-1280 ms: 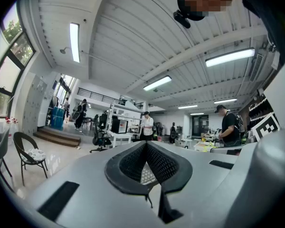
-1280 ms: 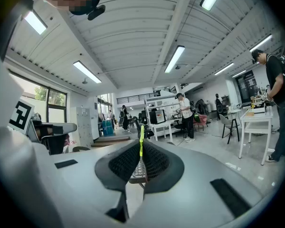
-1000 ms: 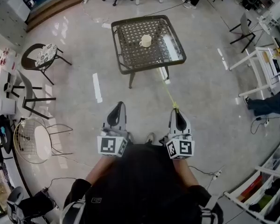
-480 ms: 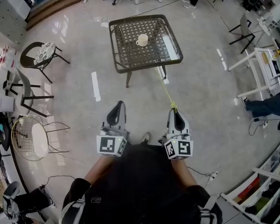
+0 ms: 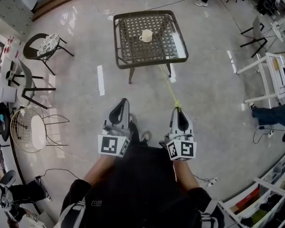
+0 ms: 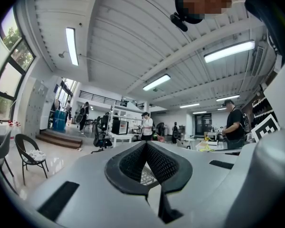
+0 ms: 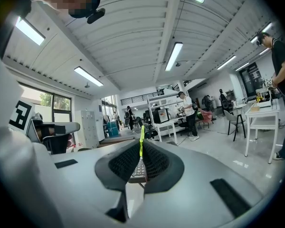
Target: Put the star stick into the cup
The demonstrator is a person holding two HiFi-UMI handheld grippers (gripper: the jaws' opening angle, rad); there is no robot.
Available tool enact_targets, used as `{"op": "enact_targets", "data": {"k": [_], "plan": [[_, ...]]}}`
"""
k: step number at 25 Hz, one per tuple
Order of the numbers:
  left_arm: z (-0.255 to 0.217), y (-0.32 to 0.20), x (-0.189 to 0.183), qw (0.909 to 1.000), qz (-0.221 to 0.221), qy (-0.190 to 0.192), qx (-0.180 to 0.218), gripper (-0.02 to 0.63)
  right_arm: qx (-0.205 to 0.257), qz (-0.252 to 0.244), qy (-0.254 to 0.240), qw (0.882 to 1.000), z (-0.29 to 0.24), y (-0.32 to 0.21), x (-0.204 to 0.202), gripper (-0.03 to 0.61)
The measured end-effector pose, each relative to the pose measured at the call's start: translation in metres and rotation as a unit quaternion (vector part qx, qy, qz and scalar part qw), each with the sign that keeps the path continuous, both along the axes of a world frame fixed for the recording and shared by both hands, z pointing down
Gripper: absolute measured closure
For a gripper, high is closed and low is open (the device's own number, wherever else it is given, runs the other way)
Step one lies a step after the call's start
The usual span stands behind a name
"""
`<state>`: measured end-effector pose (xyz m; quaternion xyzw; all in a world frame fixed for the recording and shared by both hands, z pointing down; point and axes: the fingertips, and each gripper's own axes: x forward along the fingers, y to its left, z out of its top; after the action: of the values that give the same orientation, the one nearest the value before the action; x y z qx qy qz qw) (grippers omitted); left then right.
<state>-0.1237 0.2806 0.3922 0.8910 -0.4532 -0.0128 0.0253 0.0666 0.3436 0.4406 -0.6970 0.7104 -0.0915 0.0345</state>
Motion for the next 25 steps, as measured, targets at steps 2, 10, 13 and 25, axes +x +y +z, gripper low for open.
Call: {"op": "enact_targets", "data": {"k": [2, 10, 13, 25], "plan": [[0.002, -0.008, 0.001, 1.0, 0.001, -0.001, -0.004, 0.598, -0.003, 0.0, -0.002, 1.0, 0.001, -0.006, 0.001, 0.558], [0.012, -0.065, 0.018, 0.9999, 0.002, 0.004, -0.012, 0.598, -0.009, -0.003, 0.005, 1.0, 0.01, -0.06, 0.018, 0.558], [0.019, -0.097, 0.024, 0.9998, 0.001, 0.01, -0.017, 0.598, -0.013, -0.006, 0.009, 1.0, 0.014, -0.092, 0.021, 0.558], [0.019, -0.262, 0.039, 0.9992, 0.013, 0.014, -0.034, 0.598, -0.041, -0.015, 0.024, 0.999, 0.013, -0.255, 0.025, 0.558]]}}
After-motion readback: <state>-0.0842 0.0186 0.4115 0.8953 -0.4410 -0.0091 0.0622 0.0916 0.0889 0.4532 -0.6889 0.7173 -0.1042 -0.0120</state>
